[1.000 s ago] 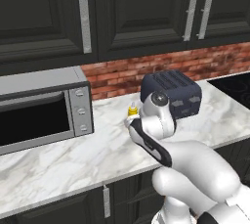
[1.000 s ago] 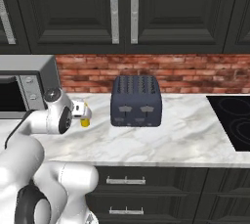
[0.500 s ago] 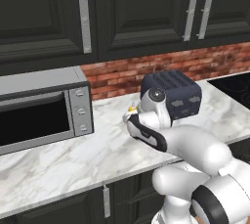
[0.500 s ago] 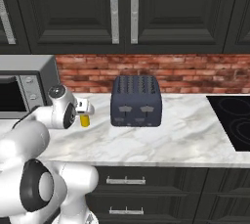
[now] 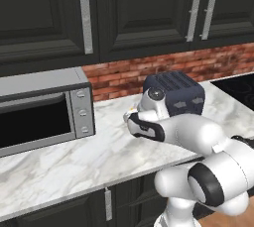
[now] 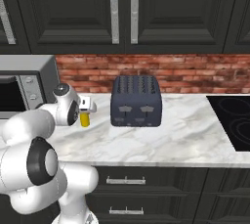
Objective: Place the mustard and mustard from the counter to the top shelf of the fridge. If the existing items in the fridge are on the top shelf, move them to other shelves.
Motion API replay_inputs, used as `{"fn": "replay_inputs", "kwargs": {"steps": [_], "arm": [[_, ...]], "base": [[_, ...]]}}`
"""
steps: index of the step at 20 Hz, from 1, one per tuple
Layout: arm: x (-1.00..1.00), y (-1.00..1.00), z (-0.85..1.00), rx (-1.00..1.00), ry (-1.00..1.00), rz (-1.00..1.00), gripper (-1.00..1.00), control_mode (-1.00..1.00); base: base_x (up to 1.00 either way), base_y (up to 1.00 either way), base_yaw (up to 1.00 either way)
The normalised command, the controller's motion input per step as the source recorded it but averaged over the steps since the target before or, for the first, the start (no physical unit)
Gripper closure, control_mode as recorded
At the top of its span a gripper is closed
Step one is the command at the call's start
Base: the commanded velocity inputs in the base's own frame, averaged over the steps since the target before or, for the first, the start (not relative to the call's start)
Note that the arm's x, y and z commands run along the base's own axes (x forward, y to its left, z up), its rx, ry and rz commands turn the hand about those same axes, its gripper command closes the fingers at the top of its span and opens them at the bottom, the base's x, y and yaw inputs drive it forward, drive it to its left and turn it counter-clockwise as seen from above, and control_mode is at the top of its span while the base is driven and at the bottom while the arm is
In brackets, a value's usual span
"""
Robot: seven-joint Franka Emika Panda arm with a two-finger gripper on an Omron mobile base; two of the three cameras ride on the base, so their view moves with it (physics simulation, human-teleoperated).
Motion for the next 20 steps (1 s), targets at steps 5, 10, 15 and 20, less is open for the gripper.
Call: {"fn": "replay_inputs", "kwargs": {"steps": [5, 10, 15, 20], "arm": [[0.09, 0.00, -0.07, 0.00, 0.00, 0.00, -1.00, -1.00], [0.01, 0.08, -0.06, 0.00, 0.00, 0.00, -1.00, -1.00], [0.04, 0.14, -0.10, 0.03, 0.00, 0.00, -1.00, -1.00], [0.14, 0.06, -0.14, 0.06, 0.00, 0.00, -1.00, -1.00]], "base": [[0.00, 0.00, 0.00], [0.00, 0.00, 0.00], [0.00, 0.00, 0.00], [0.00, 0.00, 0.00]]}}
